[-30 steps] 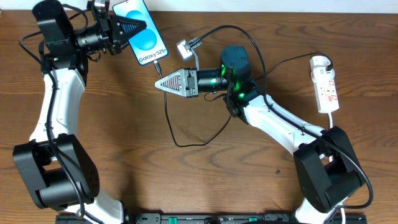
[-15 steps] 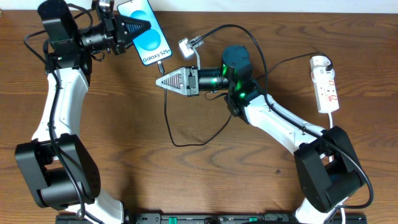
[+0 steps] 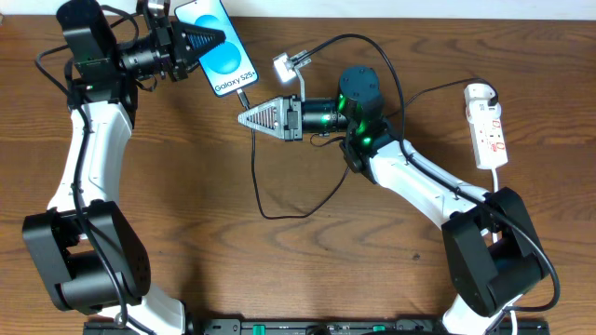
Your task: Plug charger to phone and switch on socket
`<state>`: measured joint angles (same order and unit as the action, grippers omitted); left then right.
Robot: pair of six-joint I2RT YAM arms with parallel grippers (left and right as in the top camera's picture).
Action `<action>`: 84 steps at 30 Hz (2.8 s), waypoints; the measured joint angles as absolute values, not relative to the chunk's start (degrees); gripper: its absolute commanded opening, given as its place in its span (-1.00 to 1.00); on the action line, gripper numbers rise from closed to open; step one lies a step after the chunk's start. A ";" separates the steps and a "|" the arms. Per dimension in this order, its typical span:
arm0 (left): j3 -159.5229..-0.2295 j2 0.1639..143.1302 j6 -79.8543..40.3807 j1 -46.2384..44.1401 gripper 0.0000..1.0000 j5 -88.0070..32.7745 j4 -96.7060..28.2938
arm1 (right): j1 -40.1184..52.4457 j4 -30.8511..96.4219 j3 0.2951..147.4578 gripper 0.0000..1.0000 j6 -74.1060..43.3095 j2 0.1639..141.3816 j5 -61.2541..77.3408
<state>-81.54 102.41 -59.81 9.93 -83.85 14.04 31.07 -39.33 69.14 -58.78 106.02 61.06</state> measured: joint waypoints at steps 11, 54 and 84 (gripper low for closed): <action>-81.54 102.41 -59.61 9.89 -0.86 -83.88 14.06 | 31.07 -39.75 69.14 -0.98 -58.78 106.02 60.93; -81.54 102.41 -56.93 7.11 -0.86 -82.08 14.37 | 29.82 -41.63 69.17 -0.98 -58.83 106.02 62.02; -80.84 102.41 -54.06 7.29 -0.86 -88.09 13.37 | 26.94 -29.54 71.37 0.36 -54.74 106.02 63.55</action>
<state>-80.84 102.41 -54.06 7.29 -88.09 13.37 26.94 -29.54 71.37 -54.74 106.02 63.55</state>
